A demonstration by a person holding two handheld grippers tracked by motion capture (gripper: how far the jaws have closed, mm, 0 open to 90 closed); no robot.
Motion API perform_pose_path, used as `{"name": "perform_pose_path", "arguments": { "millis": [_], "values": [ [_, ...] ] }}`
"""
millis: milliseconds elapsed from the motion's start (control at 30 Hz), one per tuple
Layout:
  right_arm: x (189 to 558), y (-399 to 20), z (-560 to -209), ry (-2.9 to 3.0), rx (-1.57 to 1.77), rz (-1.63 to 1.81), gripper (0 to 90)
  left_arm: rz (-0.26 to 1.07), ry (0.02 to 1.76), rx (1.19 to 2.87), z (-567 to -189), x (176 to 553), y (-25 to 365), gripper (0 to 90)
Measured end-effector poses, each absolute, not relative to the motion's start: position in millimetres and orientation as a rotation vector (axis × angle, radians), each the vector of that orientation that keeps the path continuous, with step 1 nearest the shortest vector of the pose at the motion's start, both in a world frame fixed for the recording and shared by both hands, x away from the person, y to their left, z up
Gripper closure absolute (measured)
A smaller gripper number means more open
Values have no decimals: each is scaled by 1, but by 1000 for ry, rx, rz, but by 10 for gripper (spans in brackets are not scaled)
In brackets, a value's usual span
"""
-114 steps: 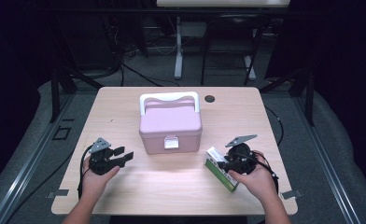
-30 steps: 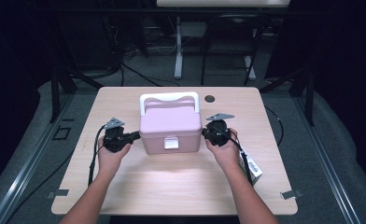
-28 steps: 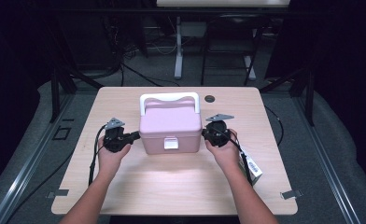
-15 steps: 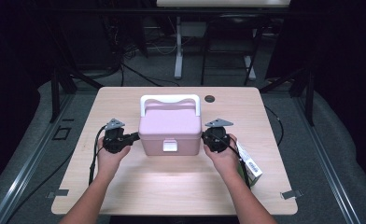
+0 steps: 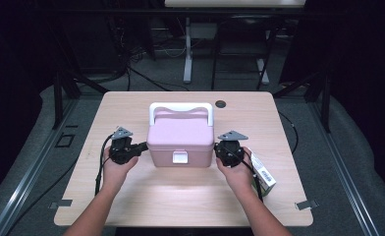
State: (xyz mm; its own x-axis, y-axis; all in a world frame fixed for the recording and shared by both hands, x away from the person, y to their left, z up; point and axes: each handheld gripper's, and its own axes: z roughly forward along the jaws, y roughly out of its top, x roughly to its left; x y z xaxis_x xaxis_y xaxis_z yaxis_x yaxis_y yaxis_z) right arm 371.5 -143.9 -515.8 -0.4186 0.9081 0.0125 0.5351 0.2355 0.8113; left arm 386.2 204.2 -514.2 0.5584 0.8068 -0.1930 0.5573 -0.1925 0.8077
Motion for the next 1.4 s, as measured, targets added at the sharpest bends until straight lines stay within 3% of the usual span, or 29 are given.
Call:
{"name": "perform_pose_path", "arguments": {
  "millis": [1400],
  "values": [
    [286,-155,-515,2118,1241,1057,900,291,1033,1932,-513,305,204,900]
  ]
}}
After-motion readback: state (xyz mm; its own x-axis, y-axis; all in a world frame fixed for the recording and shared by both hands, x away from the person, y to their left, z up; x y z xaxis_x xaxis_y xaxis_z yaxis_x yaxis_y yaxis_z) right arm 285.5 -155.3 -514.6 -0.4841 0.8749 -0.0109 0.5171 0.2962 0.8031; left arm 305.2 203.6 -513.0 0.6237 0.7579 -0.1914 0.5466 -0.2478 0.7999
